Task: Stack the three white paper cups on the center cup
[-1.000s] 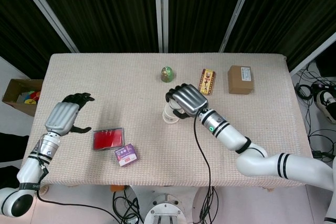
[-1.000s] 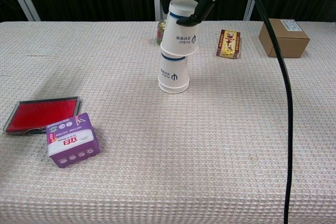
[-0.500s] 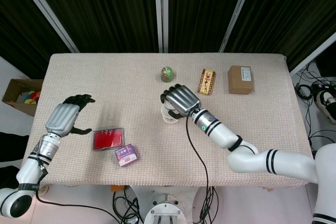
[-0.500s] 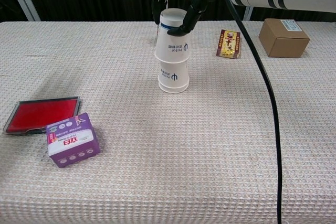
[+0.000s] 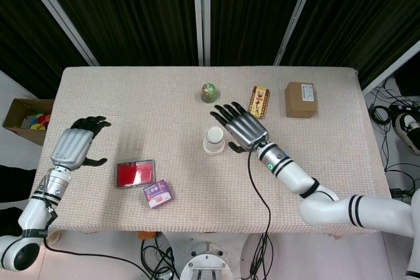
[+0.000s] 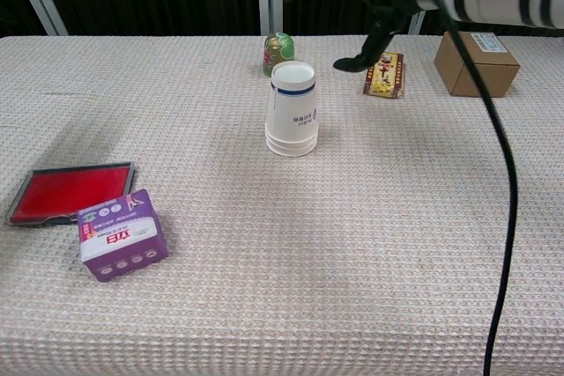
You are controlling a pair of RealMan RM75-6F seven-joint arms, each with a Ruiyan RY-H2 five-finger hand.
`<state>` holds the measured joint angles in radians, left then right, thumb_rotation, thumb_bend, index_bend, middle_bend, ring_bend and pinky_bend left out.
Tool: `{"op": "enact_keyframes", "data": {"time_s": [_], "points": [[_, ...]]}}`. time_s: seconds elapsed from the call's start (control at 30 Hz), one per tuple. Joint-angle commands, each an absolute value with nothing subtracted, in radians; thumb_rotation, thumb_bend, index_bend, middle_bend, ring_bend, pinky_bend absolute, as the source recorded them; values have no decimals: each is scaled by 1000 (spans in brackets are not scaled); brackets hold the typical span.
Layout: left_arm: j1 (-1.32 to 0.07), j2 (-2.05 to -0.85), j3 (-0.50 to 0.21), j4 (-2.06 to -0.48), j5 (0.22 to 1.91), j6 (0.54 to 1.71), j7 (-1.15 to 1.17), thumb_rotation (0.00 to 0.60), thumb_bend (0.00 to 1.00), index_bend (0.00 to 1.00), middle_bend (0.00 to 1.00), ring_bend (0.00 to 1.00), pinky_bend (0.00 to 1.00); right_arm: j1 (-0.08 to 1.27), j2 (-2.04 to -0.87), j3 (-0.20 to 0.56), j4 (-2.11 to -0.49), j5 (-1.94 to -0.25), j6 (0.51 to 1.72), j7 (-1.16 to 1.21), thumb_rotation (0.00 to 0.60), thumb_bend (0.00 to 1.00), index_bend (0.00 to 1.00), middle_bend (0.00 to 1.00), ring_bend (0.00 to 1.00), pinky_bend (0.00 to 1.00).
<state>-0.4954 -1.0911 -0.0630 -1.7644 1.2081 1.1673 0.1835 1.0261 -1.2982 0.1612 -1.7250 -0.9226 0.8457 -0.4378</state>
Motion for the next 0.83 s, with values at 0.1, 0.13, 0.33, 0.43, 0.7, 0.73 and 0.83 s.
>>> {"op": "enact_keyframes", "data": {"time_s": [0.1,0.13,0.33,0.43,0.7,0.73,0.83], "points": [[-443,-1111,-45,-1684,1261,1255,229,600,105,236,156,124,165,788,-1162,52,-1837,-1094,1078,-307,600,296,0,105,3,107],[-432,-1116,-41,-1668,1270,1274,244,600,108,239,159,124,165,750,-1150,33,-1833,-1124,1111,-279,600,298,0,121,6,117],[-338,-1123,-3,-1639,1306,1401,338,600,115,244,164,124,165,494,-1103,-82,-1772,-1312,1364,-84,600,302,29,137,20,131],[-289,-1120,14,-1656,1325,1460,341,600,116,245,164,124,165,408,-1092,-118,-1735,-1367,1443,-15,600,301,45,136,20,133],[-165,-1122,76,-1700,1414,1583,334,600,114,244,164,124,162,245,-1103,-157,-1647,-1485,1587,110,600,301,56,136,20,133],[-154,-1123,81,-1707,1421,1591,330,600,114,245,164,124,162,236,-1106,-157,-1639,-1496,1595,113,600,302,59,137,20,133],[-122,-1132,89,-1719,1445,1620,316,600,114,245,164,124,161,222,-1118,-147,-1617,-1532,1606,118,600,303,75,144,20,133]]}}
